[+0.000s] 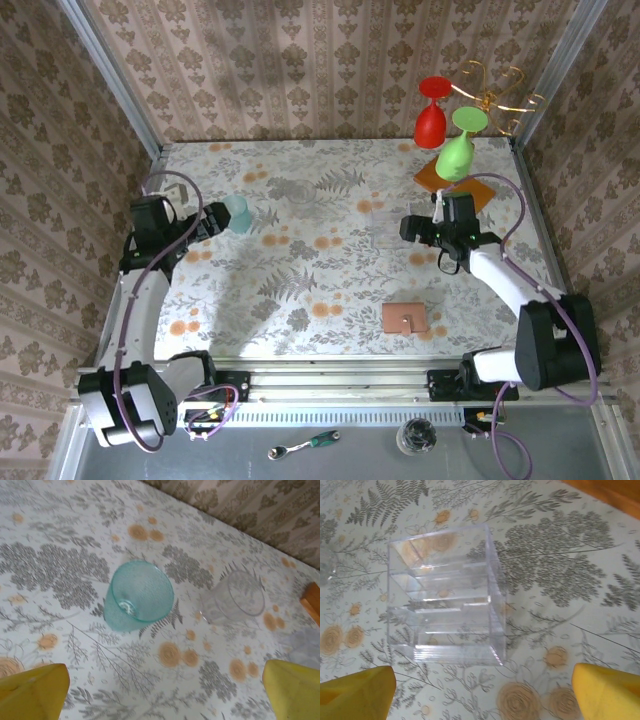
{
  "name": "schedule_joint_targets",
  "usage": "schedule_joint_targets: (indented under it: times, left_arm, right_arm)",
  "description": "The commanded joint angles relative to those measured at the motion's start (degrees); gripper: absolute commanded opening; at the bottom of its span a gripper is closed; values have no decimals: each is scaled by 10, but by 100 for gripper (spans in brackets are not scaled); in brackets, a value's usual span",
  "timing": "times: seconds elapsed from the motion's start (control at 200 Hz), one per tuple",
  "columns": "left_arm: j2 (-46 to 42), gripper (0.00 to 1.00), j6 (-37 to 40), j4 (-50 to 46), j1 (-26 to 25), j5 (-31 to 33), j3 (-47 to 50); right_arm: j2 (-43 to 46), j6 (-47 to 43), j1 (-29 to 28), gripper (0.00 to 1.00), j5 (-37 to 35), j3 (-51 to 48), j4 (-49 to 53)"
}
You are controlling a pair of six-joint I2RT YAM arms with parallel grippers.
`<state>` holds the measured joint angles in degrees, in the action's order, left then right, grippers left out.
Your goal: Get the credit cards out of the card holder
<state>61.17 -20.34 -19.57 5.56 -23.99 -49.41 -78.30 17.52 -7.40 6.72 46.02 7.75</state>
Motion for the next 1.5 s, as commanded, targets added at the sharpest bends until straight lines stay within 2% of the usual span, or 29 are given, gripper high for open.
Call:
schedule_joint_targets:
  times: [0.0, 0.12, 0.37, 0.55, 0.985, 1.495]
  left_arm:
    - [16, 100, 40, -77, 9, -56, -30]
    - [31, 100, 45, -57, 18, -49, -12]
    - [49, 100, -2, -4, 96, -124, 8]
    - [56, 100, 10, -19, 124, -125, 4]
    - [55, 100, 22, -35, 125, -110, -1]
    - [62, 100, 18, -37, 125, -117, -3]
  right_arm:
    - [-46, 33, -2, 92, 52, 32, -3]
    - [-97, 53, 2, 92, 76, 58, -21]
    - [-179, 60, 7, 92, 91, 94, -46]
    - [-221, 49, 10, 92, 97, 119, -52]
    - [-263, 57, 6, 91, 128, 162, -59]
    - [-265, 87, -39, 91, 115, 178, -53]
